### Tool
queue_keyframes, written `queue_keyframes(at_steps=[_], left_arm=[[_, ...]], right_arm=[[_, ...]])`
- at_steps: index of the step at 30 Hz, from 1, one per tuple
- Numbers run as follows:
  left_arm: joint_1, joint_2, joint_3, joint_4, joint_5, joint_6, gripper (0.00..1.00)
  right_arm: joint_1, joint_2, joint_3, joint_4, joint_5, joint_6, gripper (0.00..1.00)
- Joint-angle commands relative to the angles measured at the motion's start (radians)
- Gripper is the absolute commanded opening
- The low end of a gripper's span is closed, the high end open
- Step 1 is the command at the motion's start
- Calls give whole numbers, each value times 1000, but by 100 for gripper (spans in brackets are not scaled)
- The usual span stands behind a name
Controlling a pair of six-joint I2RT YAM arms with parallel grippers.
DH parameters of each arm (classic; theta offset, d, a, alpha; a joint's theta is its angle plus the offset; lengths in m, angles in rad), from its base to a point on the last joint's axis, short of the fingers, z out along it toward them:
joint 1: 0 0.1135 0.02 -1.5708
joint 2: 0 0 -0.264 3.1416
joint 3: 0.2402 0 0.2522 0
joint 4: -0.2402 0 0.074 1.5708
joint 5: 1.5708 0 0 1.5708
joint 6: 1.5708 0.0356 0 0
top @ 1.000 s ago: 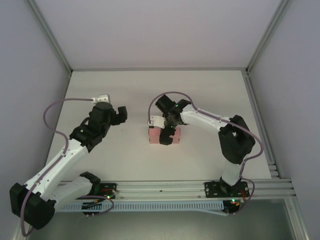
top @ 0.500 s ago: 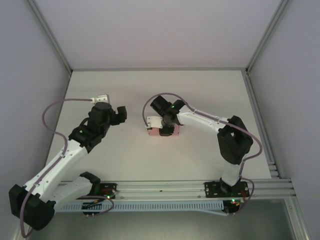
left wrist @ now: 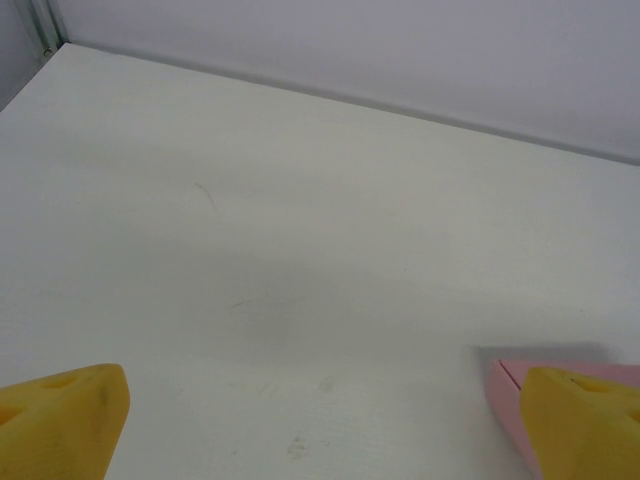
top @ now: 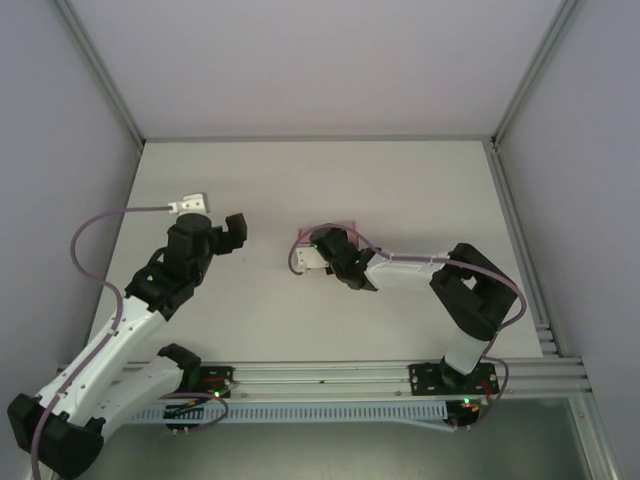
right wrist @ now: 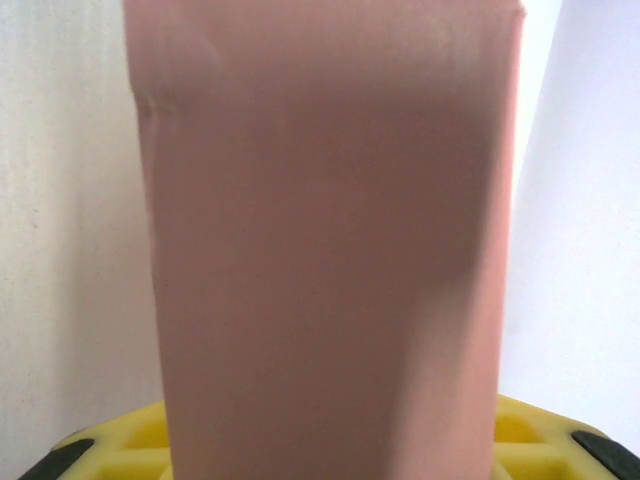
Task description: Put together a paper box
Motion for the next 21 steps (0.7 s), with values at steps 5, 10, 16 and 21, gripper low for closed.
queue_keyframes(at_steps=[5,10,16,21], left_arm=[[7,14,1,5,-40,16,100],[5,15,-4,16,-42,26,100],[8,-3,-26,53,-48,42,100],[9,-37,-62,137,-95,86,100]], right_arm=[[45,22,38,-193,63,205,58],[54,-57,-16,-208,9,236,73],[59,-204,29,-400,-93,307,89],[60,-358,124,-669,-257,401,100]])
